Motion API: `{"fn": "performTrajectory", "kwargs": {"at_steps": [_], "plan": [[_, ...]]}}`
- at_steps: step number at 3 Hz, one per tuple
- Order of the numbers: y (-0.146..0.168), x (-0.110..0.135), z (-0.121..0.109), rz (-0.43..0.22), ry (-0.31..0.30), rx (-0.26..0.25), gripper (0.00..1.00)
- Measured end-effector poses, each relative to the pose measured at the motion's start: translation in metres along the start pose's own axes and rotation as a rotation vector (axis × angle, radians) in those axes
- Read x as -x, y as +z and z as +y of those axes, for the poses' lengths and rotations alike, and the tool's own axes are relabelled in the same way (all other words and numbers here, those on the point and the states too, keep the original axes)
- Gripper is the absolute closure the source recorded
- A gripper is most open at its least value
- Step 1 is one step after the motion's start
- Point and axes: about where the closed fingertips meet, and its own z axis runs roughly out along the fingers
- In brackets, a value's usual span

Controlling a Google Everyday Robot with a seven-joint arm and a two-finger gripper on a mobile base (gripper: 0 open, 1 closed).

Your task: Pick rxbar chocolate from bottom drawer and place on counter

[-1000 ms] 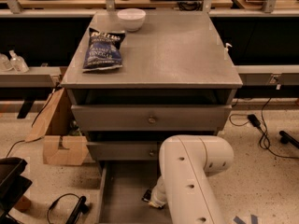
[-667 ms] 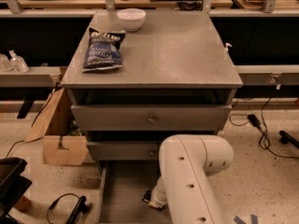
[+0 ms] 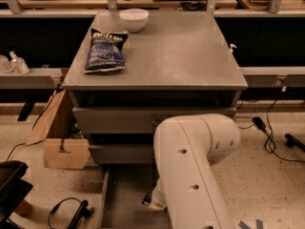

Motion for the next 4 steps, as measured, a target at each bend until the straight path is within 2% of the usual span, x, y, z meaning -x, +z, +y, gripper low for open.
{"fn": "performTrajectory", "kwargs": {"at_steps": [1, 2, 3, 4], "plan": [[-0.088, 0.016, 0.017, -0.003, 0.001, -0.04, 1.0], [-0.152, 0.02, 0.028, -0.005, 0.001, -0.075, 1.0], [-0.221, 0.031, 0.015, -0.052, 0.049, -0.118, 1.0], [-0.305, 0.011, -0.023, -0.119, 0.211, -0.149, 1.0]]}}
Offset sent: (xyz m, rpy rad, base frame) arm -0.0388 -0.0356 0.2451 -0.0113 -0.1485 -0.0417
